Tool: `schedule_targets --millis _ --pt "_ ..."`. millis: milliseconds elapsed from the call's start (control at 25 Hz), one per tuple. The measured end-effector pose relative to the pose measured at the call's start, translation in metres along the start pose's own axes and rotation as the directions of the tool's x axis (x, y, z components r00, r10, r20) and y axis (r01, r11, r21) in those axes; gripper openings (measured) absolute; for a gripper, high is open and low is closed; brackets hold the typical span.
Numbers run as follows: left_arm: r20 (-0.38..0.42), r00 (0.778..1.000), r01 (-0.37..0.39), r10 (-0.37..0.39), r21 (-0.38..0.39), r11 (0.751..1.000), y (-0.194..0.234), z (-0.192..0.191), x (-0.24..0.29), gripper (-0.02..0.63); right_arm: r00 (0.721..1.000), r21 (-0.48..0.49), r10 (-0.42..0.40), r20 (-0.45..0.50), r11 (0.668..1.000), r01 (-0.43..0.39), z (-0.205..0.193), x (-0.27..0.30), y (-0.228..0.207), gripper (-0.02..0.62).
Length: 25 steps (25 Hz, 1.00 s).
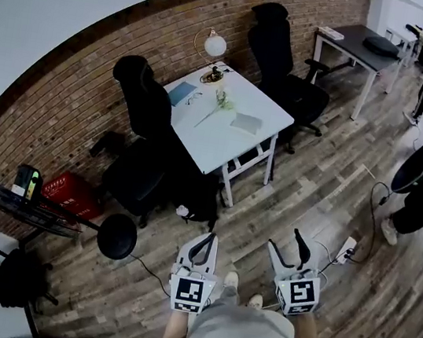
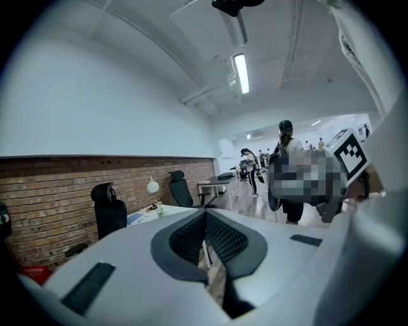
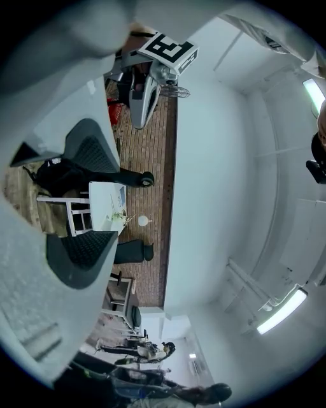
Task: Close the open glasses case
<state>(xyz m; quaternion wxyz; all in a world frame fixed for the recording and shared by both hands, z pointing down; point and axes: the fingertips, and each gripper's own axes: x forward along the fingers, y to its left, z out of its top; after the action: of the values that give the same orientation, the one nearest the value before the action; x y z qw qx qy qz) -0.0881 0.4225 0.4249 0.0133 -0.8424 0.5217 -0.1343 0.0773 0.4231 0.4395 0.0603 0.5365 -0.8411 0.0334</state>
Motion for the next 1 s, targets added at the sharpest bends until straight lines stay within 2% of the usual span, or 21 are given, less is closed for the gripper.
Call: schedule_targets --millis 440,720,880,1000 --pt "0.000 0.999 0.050 -0.050 -0.010 0.999 0.056 -0.001 0.047 0.005 1.000 -0.022 -0.006 -0.030 1.000 0.005 0.010 0.070 0.011 0.287" --pt "0.013 0.996 0.086 -0.086 -0.016 0.996 0.088 0.007 0.071 0.005 0.998 -0.020 -0.042 -0.043 0.999 0.041 0.023 0.109 0.013 0.287" --pt "0.056 0.992 0.110 -0.110 -0.002 0.994 0.102 0.014 0.081 0.005 0.997 -0.020 -0.062 -0.045 0.998 0.061 0.029 0.122 0.015 0.287" --pt "0.044 0.992 0.117 -0.116 -0.016 0.993 0.110 0.009 0.085 0.005 0.996 -0.024 -0.075 -0.047 0.997 0.074 0.030 0.130 0.019 0.287"
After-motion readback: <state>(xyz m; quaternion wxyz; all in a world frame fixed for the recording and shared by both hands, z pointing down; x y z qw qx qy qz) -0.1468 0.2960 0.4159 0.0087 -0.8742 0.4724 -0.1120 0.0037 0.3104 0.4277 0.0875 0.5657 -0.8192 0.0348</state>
